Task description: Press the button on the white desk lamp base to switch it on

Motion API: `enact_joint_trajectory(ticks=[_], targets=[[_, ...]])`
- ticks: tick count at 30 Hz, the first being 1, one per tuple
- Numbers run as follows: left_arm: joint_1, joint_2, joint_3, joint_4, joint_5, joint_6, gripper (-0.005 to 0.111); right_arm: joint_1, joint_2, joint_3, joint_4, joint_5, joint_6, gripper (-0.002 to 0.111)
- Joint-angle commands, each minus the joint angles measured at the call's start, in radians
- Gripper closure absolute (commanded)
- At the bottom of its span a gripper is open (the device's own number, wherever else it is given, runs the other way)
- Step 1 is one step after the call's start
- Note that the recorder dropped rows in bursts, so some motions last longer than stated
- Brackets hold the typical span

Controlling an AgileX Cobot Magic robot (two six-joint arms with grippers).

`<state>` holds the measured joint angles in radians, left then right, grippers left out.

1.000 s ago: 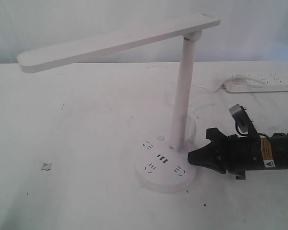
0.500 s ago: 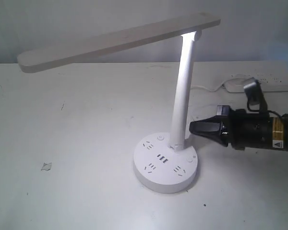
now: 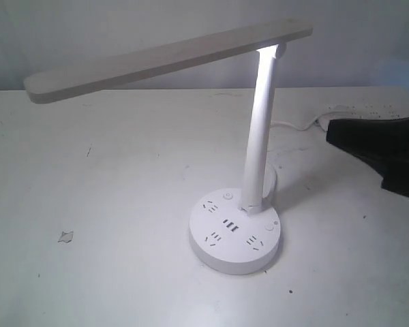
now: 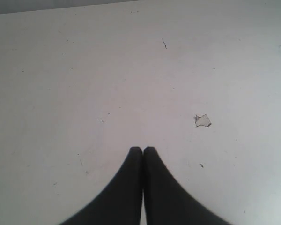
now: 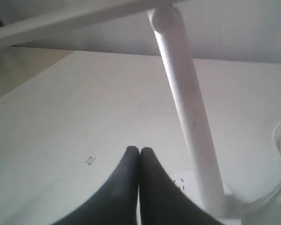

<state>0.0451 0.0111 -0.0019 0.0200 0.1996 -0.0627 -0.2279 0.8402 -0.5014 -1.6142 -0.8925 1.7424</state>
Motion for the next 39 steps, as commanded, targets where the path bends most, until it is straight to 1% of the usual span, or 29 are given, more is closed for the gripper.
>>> enact_joint_trajectory(ticks=[1, 3, 5, 9, 11, 15, 17, 20, 22, 23, 26, 27, 29, 30, 31, 32, 33, 35, 36, 37, 39], targets=[[0.002, 0.001, 0.002, -0.004, -0.003, 0.0, 0.107, -0.005, -0.143, 0.0, 0.014, 0.114, 0.045, 0.108], [0.002, 0.001, 0.002, -0.004, -0.003, 0.0, 0.107, 0.001, -0.247, 0.0, 0.016, 0.165, 0.146, 0.108], [0.002, 0.001, 0.002, -0.004, -0.003, 0.0, 0.107, 0.001, -0.348, 0.0, 0.014, 0.204, 0.191, 0.108], [0.002, 0.001, 0.002, -0.004, -0.003, 0.0, 0.107, 0.001, -0.547, 0.0, -0.018, 0.301, 0.191, 0.108], [0.002, 0.001, 0.002, -0.004, -0.003, 0.0, 0.107, 0.001, -0.606, 0.005, -0.055, 0.334, 0.188, 0.108], [0.002, 0.001, 0.002, -0.004, -0.003, 0.0, 0.107, 0.001, -0.652, 0.006, -0.13, 0.392, 0.204, 0.108], [0.002, 0.001, 0.002, -0.004, -0.003, 0.0, 0.107, -0.012, -0.654, 0.02, -0.13, 0.404, 0.193, 0.108], [0.002, 0.001, 0.002, -0.004, -0.003, 0.0, 0.107, -0.034, -0.652, 0.056, -0.13, 0.486, 0.217, 0.108], [0.002, 0.001, 0.002, -0.004, -0.003, 0.0, 0.107, -0.036, -0.652, 0.085, -0.13, 0.577, 0.357, 0.108], [0.002, 0.001, 0.002, -0.004, -0.003, 0.0, 0.107, -0.036, -0.652, 0.096, -0.13, 0.622, 0.363, 0.108], [0.002, 0.001, 0.002, -0.004, -0.003, 0.0, 0.107, -0.036, -0.652, 0.105, 0.089, 0.715, 0.363, 0.108], [0.002, 0.001, 0.002, -0.004, -0.003, 0.0, 0.107, -0.036, -0.652, 0.105, 0.192, 0.736, 0.363, 0.108], [0.002, 0.001, 0.002, -0.004, -0.003, 0.0, 0.107, -0.038, -0.652, 0.113, 0.51, 0.754, 0.363, 0.108], [0.002, 0.001, 0.002, -0.004, -0.003, 0.0, 0.107, -0.035, -0.657, 0.121, 0.751, 0.74, 0.363, 0.108], [0.002, 0.001, 0.002, -0.004, -0.003, 0.0, 0.107, -0.033, -0.657, 0.134, 0.886, 0.717, 0.359, 0.108], [0.002, 0.001, 0.002, -0.004, -0.003, 0.0, 0.107, -0.029, -0.659, 0.145, 0.955, 0.682, 0.322, 0.108], [0.002, 0.001, 0.002, -0.004, -0.003, 0.0, 0.107, -0.02, -0.661, 0.162, 1.034, 0.661, 0.236, 0.108], [0.002, 0.001, 0.002, -0.004, -0.003, 0.0, 0.107, -0.007, -0.671, 0.186, 1.145, 0.668, -0.064, 0.108], [0.002, 0.001, 0.002, -0.004, -0.003, 0.0, 0.107, -0.001, -0.683, 0.211, 1.225, 0.679, -0.352, 0.108], [0.002, 0.001, 0.002, -0.004, -0.003, 0.0, 0.107, 0.008, -0.692, 0.231, 1.265, 0.688, -0.57, 0.108], [0.002, 0.001, 0.002, -0.004, -0.003, 0.0, 0.107, 0.017, -0.723, 0.295, 1.33, 0.717, -1.089, 0.108]])
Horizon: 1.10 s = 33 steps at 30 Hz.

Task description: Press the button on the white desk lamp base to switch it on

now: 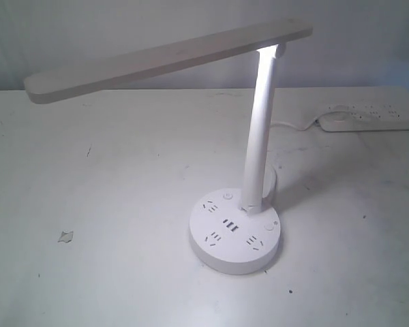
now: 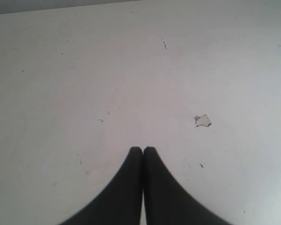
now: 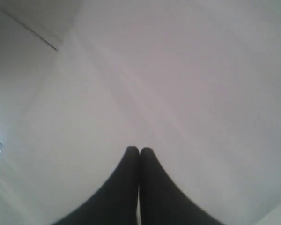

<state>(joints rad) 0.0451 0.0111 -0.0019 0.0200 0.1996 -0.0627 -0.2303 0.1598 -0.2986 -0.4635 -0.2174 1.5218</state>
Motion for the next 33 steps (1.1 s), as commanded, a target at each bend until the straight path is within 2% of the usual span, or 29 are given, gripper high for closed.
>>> enact_joint_trajectory(ticks=[1, 4, 7, 9, 14, 33], targets=[[0.002, 0.001, 0.002, -0.004, -0.003, 0.0, 0.107, 0.023, -0.061, 0.129, 0.205, 0.047, -1.029, 0.108], [0.002, 0.001, 0.002, -0.004, -0.003, 0.0, 0.107, 0.025, -0.122, 0.23, 0.407, 0.095, -1.394, 0.108], [0.002, 0.001, 0.002, -0.004, -0.003, 0.0, 0.107, 0.025, -0.16, 0.299, 0.55, 0.16, -1.538, 0.108], [0.002, 0.001, 0.002, -0.004, 0.0, 0.0, 0.107, 0.025, -0.16, 0.299, 0.559, 0.334, -1.539, 0.108], [0.002, 0.001, 0.002, -0.004, 0.002, 0.0, 0.107, 0.028, -0.16, 0.299, 0.521, 0.562, -1.539, 0.108], [0.002, 0.001, 0.002, -0.004, 0.002, 0.0, 0.107, 0.18, -0.16, 0.299, 0.5, 0.56, -1.541, 0.108]])
